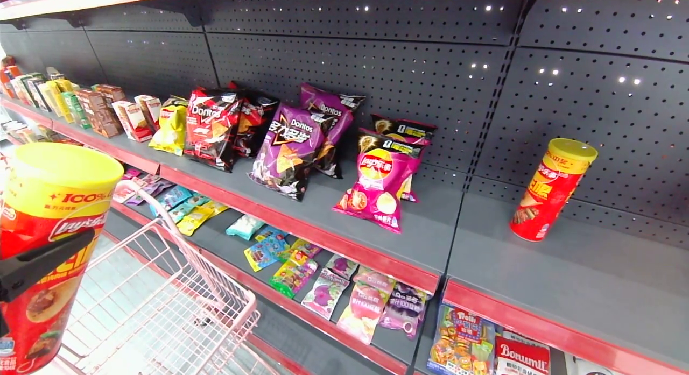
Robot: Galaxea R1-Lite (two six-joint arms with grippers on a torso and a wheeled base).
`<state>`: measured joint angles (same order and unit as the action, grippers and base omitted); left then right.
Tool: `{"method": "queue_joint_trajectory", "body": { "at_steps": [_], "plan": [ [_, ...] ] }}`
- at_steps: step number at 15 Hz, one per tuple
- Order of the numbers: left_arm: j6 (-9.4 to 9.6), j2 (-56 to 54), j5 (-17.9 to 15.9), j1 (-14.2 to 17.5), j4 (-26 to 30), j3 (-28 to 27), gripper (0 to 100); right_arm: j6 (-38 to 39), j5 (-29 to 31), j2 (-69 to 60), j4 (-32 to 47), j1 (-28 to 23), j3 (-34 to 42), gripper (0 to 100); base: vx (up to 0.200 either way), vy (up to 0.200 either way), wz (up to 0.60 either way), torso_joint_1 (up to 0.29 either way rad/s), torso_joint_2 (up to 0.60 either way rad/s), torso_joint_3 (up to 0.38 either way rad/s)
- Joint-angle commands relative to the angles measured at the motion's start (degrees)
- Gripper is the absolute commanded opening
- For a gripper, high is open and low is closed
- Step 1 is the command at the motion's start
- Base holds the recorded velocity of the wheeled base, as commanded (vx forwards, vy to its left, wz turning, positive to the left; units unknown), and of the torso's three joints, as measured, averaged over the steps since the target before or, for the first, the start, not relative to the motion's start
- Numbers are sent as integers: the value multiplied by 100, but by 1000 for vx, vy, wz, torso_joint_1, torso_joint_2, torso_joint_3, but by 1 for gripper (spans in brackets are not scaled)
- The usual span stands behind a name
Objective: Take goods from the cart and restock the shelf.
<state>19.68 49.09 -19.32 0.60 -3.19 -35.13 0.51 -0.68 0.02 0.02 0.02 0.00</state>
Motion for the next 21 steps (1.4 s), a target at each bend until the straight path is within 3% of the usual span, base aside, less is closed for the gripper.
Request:
{"method": "queue_joint_trajectory", "body": {
  "at_steps": [1,5,11,13,14,15,16,17,20,21],
  "plan": [
    [1,13,-1,2,3,-2,0,2,-2,-2,-2,-2,0,100,0,0,-600,2,2,2],
    [1,13,-1,-77,3,6,0,-7,-2,-2,-2,-2,0,100,0,0,-600,9,1,4],
    [19,109,-1,-174,3,6,0,-7,-2,-2,-2,-2,0,100,0,0,0,0,0,0],
    [19,382,-10,-912,-102,-2,0,-25,-11,6,-2,6,0,100,0,0,0,0,0,0],
    [-104,769,-107,-1721,-507,-2,0,-86,-46,59,-2,15,0,100,0,0,0,0,0,0],
    [-210,944,-204,-2011,-700,-2,0,-78,-46,50,-2,15,0,100,0,0,0,0,0,0],
    [-667,1595,-397,-2811,-1544,-20,0,-78,-37,15,-2,15,0,100,0,0,0,0,0,0],
    [-843,2087,-397,-3162,-2150,-11,0,-78,-37,15,-2,15,0,100,0,0,0,0,0,0],
    [-957,3142,-388,-3707,-3521,-64,0,-86,-37,15,-2,6,0,100,0,0,0,0,0,0],
    [-1010,3230,-388,-3778,-3636,-64,0,-86,-37,15,-2,6,0,100,0,0,0,0,0,0]
  ]
}}
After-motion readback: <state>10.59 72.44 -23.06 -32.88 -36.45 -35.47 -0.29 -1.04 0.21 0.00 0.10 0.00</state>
